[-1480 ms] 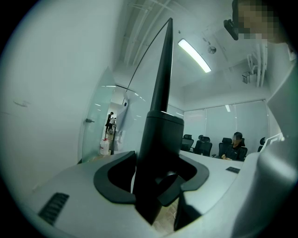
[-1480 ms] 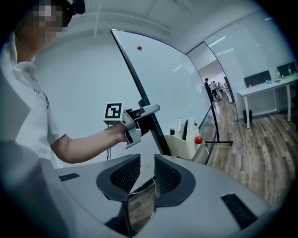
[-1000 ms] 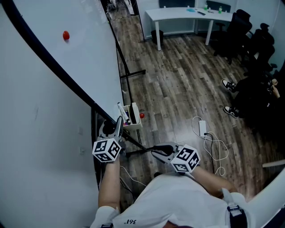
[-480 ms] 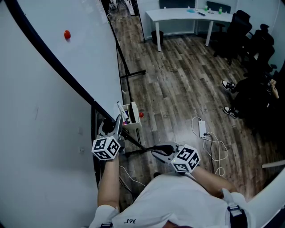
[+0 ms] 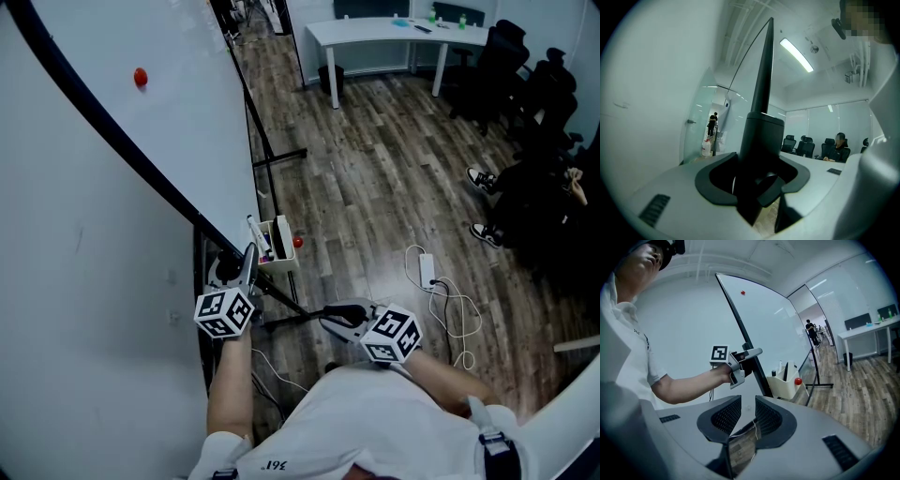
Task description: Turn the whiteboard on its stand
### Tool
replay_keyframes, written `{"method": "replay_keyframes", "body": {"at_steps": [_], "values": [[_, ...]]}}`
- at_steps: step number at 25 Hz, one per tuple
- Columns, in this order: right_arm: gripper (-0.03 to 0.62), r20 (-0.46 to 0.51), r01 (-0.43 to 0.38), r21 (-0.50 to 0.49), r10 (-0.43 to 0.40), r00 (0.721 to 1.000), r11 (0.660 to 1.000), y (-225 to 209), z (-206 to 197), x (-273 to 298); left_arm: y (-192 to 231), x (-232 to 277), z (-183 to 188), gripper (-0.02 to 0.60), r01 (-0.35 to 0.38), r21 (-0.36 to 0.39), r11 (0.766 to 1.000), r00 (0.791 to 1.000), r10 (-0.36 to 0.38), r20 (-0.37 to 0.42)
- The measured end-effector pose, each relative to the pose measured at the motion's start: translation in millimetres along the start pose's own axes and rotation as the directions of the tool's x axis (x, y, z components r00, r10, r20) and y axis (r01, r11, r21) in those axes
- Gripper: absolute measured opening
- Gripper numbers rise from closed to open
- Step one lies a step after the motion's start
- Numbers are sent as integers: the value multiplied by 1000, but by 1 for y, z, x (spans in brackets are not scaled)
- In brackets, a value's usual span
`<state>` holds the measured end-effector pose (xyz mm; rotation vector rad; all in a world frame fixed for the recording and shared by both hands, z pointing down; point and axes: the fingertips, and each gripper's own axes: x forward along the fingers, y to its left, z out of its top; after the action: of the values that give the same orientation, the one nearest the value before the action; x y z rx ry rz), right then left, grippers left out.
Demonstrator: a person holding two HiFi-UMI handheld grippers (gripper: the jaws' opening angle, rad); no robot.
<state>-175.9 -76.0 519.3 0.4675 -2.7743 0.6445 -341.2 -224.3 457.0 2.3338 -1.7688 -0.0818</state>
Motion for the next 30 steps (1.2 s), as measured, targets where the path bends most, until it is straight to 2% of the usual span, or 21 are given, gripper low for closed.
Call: {"method": "replay_keyframes", "body": {"at_steps": [19,30], "values": [[97,11,3,0,-3,1000,1000,5,0,2,-14,-16,-4,219,0,0,1000,1000,0,7],[97,22,6,-3,-6,1000,1000,6,-7,-5,-37,-32,-14,219,4,2,1000,1000,-4,11]]}}
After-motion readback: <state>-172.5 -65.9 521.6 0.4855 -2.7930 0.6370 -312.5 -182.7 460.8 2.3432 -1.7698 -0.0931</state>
